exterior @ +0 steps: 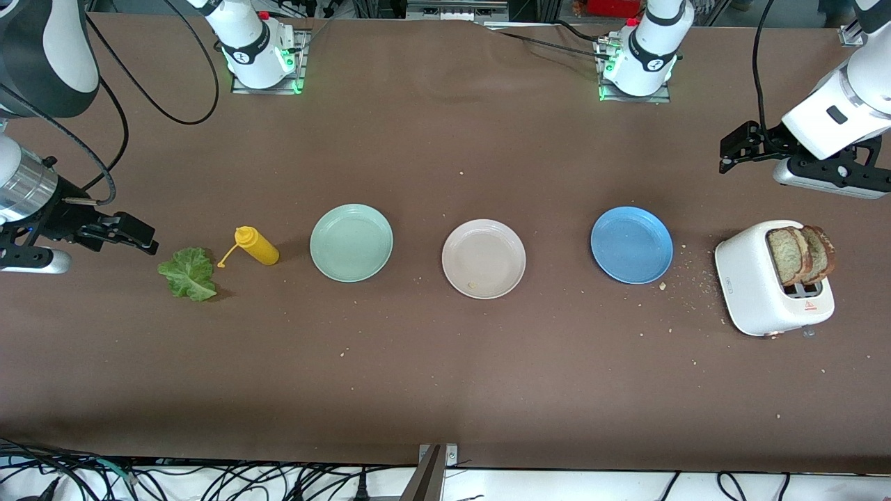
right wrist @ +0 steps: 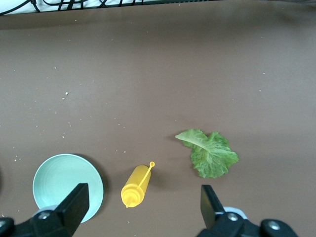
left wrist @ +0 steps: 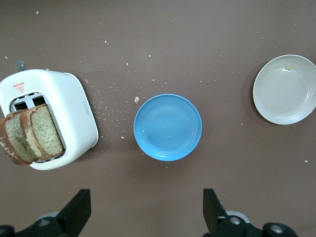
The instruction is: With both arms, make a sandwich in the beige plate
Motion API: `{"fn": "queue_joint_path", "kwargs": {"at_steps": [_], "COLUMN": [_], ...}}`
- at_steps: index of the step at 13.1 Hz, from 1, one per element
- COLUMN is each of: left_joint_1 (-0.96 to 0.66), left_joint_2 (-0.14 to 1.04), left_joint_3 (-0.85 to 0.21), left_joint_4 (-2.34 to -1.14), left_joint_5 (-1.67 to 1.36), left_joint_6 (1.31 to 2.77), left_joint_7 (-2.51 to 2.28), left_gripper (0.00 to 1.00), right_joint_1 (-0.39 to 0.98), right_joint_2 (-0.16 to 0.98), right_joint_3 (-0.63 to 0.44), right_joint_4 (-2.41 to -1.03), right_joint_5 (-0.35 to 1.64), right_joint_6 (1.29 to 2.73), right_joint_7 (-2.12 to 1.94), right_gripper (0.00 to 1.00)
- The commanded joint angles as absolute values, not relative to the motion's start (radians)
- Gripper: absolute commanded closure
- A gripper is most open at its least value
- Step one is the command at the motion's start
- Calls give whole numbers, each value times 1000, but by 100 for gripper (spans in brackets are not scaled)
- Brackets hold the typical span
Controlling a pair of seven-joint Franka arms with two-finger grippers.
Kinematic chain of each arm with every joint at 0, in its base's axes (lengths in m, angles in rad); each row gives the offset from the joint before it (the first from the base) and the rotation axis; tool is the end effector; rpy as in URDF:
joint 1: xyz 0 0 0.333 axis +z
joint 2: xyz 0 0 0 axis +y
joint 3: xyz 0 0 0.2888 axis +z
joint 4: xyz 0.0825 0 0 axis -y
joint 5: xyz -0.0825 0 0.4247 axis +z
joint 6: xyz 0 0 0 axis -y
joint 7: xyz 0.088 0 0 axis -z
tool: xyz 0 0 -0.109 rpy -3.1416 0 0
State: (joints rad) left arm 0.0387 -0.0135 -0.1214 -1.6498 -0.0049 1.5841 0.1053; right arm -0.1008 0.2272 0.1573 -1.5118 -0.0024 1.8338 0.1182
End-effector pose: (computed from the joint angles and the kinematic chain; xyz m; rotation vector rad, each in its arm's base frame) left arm 0.5879 -0.0496 0.5639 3.1229 -0.2940 -0.0820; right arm 0.6748 0.0291 0.5076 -3.0953 0.1036 -0.1462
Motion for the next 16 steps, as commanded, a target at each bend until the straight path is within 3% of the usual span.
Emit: {"fn": "queue_joint_path", "kwargs": {"at_steps": [1,16], "left_joint_1": [41,49], "left_joint_2": [-12,-12], "left_joint_3": [-123,-121], "left_joint_4": [-1643,-1646], "left_joint_5": [2,2], "left_joint_6": [1571,1560], "left_joint_7": [120,126], "left_gripper": [0,0], "right_joint_1": [-109,-109], "right_joint_2": [224,222], "right_joint_3": [160,160], "right_joint_4": [-1513,-1517], "right_joint_5": [3,-3], "right_joint_6": [1822,1801], "right_joint_7": [103,101], "right_gripper": [0,0]}}
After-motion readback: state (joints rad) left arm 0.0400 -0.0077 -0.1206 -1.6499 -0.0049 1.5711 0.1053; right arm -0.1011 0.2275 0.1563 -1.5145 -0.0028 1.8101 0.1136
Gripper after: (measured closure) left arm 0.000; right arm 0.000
